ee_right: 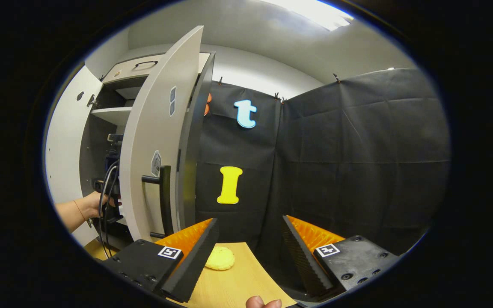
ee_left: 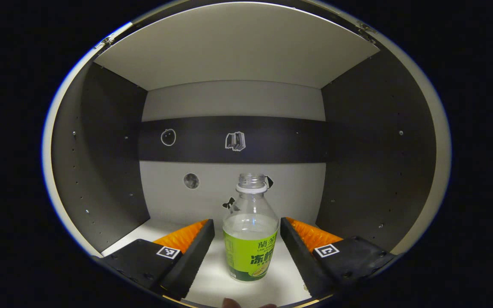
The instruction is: Grasp the bottle in the cabinet with the left hand and place it on the coaster, then close the right door with the right hand and the left door with the left hand.
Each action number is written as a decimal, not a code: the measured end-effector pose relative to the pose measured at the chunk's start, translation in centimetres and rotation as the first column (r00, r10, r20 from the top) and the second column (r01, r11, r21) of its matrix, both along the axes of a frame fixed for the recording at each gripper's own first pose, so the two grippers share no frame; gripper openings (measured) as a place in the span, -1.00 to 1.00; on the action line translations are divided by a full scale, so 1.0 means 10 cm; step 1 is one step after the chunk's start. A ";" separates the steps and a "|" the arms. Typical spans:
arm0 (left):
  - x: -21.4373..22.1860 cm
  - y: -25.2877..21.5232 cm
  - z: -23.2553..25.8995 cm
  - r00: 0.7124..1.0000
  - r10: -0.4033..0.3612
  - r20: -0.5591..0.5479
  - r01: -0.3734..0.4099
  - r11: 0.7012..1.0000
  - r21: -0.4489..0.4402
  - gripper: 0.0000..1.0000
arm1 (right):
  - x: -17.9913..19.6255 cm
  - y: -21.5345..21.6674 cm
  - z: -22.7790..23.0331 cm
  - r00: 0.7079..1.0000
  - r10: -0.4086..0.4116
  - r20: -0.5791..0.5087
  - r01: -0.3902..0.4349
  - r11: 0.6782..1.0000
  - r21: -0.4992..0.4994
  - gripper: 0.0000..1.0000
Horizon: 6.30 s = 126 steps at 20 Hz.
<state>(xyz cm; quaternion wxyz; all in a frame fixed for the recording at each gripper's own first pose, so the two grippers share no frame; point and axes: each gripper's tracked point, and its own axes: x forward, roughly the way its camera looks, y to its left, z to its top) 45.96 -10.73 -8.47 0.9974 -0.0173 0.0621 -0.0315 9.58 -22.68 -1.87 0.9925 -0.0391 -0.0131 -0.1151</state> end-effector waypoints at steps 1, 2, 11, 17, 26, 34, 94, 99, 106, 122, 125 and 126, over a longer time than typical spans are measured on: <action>0.01 0.00 -0.01 1.000 0.000 -0.003 0.000 1.000 0.005 0.91 | 0.00 -0.02 0.00 1.000 -0.007 0.000 0.007 1.000 0.004 0.95; 0.00 0.01 -0.01 1.000 0.005 0.000 -0.005 1.000 0.010 0.79 | 0.00 -0.03 0.00 1.000 -0.012 0.002 0.012 1.000 0.004 0.95; -0.43 0.07 0.27 0.998 -0.037 0.046 0.036 0.999 0.021 0.58 | -0.11 0.06 0.04 1.000 -0.009 0.011 0.009 1.000 0.009 0.95; -1.30 0.22 0.66 0.990 -0.076 0.122 0.074 0.997 0.018 0.56 | -0.28 0.25 0.13 0.999 0.012 0.032 -0.012 1.000 0.019 0.94; -2.63 0.36 0.53 0.982 -0.139 0.131 0.141 0.990 -0.004 0.58 | -0.54 0.54 0.23 0.997 0.045 0.057 -0.045 0.999 -0.001 0.94; -3.49 0.39 -0.50 0.986 -0.136 0.096 0.144 0.986 -0.088 0.58 | -0.61 0.69 0.35 0.985 0.097 0.143 -0.096 0.995 -0.014 0.94; -4.87 0.33 -1.72 0.979 -0.201 -0.043 0.195 0.973 -0.121 0.91 | 0.22 0.63 -0.16 0.971 0.235 -0.044 -0.223 0.957 0.186 0.90; -4.93 0.70 -1.42 0.991 -0.133 -0.016 0.130 0.985 -0.116 0.91 | 0.20 0.76 -0.18 0.968 0.249 -0.035 -0.234 0.945 0.229 0.95; -5.06 1.20 -1.23 0.999 -0.032 -0.020 0.030 0.995 -0.096 0.91 | 0.19 1.39 -0.19 0.937 0.348 -0.034 -0.331 0.913 0.241 0.94; -5.25 2.11 -1.12 0.986 0.152 -0.076 -0.157 0.985 -0.074 0.91 | 0.62 2.53 -0.31 0.870 0.490 -0.050 -0.460 0.845 0.273 0.95; -5.21 2.27 -1.02 0.983 0.174 -0.063 -0.180 0.979 -0.097 0.90 | 0.73 2.68 -0.30 0.871 0.488 -0.050 -0.461 0.850 0.255 0.95; -5.19 2.35 -1.00 0.981 0.185 -0.060 -0.190 0.976 -0.103 0.91 | 0.75 2.70 -0.30 0.874 0.484 -0.049 -0.459 0.853 0.246 0.95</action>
